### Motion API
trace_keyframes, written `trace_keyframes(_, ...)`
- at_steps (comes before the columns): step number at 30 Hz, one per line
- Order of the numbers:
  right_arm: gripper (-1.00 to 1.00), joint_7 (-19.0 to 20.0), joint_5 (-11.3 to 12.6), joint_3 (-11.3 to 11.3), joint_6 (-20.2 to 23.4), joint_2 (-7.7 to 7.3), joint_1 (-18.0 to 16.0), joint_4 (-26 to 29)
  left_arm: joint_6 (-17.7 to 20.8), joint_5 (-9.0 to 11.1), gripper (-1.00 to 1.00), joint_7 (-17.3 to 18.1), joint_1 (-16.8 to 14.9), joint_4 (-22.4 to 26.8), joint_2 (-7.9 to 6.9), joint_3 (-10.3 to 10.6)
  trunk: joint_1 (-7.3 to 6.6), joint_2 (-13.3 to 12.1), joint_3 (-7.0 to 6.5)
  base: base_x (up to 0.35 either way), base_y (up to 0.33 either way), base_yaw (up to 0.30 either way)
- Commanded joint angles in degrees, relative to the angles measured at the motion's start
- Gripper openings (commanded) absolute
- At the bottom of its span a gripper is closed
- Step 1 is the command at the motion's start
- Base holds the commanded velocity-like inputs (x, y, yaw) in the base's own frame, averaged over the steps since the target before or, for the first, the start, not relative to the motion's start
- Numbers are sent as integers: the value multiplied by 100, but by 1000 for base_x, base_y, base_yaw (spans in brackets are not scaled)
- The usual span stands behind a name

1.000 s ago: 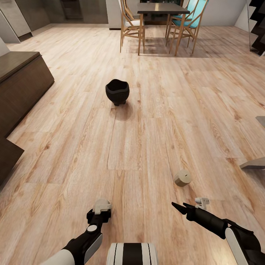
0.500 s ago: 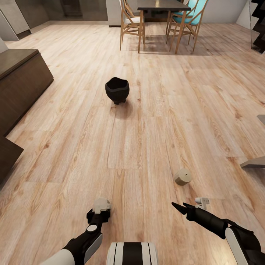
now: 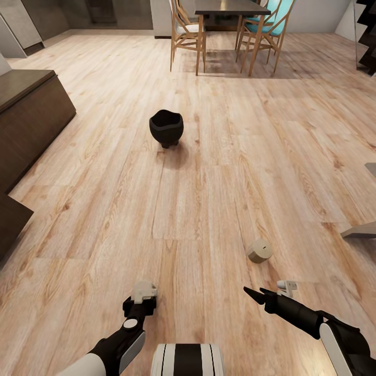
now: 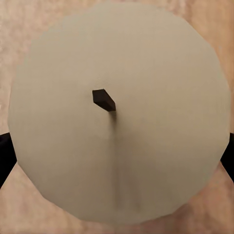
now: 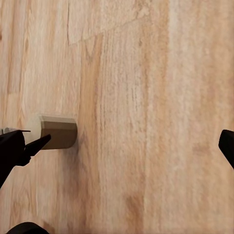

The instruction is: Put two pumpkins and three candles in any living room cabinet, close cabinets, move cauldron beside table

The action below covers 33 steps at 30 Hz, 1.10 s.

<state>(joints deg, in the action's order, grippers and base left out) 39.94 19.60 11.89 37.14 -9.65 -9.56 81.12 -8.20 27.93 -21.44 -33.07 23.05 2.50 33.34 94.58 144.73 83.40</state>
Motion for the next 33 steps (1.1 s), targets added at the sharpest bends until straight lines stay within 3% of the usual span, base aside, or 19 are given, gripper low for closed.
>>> trace_keyframes(1, 100, 8, 29, 8, 39, -1, -4, -2, -26, 54, -100, -36, -6, -1, -3, 50, -1, 1, 3, 0, 0, 0)
trace_keyframes(15, 100, 8, 30, 15, 39, -2, -2, -14, -10, 63, -100, -40, -7, 55, -21, 44, -1, 1, 3, 0, 0, 0)
trace_keyframes(29, 100, 5, 26, 15, 39, -2, -3, -29, 307, 71, -100, -28, -16, 130, -36, 26, -37, -17, -307, 0, 0, 0)
trace_keyframes(33, 100, 7, 26, 15, 39, -2, -2, -33, 602, 72, -100, -52, -12, 616, -46, 11, -47, -23, -395, 0, 0, 0)
